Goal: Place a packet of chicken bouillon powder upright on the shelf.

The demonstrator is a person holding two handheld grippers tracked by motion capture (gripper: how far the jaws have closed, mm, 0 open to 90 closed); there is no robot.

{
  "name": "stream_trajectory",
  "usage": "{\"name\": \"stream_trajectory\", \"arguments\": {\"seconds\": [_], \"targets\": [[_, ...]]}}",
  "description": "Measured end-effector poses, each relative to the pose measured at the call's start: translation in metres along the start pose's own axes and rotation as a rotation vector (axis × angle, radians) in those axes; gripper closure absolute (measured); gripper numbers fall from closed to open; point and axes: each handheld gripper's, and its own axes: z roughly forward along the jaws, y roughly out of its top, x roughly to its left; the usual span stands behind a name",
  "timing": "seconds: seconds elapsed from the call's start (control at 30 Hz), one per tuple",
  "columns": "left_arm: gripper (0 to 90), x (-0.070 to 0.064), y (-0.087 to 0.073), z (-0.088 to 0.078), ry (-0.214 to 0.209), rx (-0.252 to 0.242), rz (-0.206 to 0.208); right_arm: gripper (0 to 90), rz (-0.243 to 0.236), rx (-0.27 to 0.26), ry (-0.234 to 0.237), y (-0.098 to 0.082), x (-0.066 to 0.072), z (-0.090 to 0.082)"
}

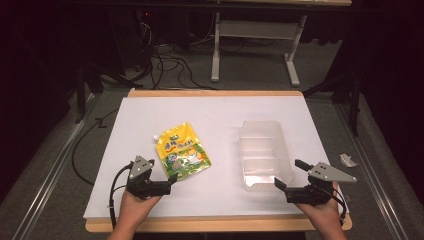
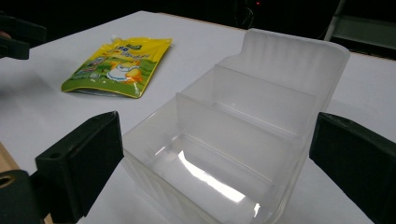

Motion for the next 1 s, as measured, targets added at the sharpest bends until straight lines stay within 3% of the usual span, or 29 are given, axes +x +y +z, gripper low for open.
{"name": "stream_trajectory", "arguments": {"seconds": [0.3, 0.33, 0.37, 0.47, 0.5, 0.57, 0.77, 0.9, 1.0], "targets": [[0.7, 0.01, -0.002, -0.001, 0.05, -0.009, -0.029, 8.2, 0.003, -0.009, 0.001, -0.001, 0.001, -0.002], [2.4, 0.016, -0.004, 0.0, 0.049, -0.006, -0.066, 8.3, -0.002, -0.011, 0.0, 0.0, 0.001, -0.003], [3.3, 0.016, -0.004, 0.0, 0.049, -0.006, -0.066, 8.3, -0.002, -0.011, 0.0, 0.0, 0.001, -0.003], [7.7, 0.027, -0.004, 0.004, 0.052, -0.014, -0.126, 8.6, 0.006, -0.007, 0.006, -0.001, -0.001, 0.0], [8.4, 0.033, -0.003, 0.008, 0.047, -0.015, -0.167, 8.7, 0.007, -0.001, 0.007, -0.001, -0.001, 0.0], [9.7, 0.036, -0.003, 0.011, 0.042, -0.011, -0.182, 8.9, 0.008, 0.001, 0.007, -0.001, -0.001, 0.0], [14.4, 0.058, 0.0, 0.033, 0.058, 0.063, -0.257, 10.0, 0.012, -0.015, 0.011, 0.0, -0.003, -0.002], [13.9, 0.063, 0.005, 0.043, 0.061, 0.104, -0.246, 10.5, 0.016, -0.016, 0.015, -0.001, -0.003, -0.003], [13.7, 0.07, 0.01, 0.053, 0.066, 0.12, -0.273, 11.2, 0.009, -0.013, 0.022, -0.001, -0.004, -0.002]]}}
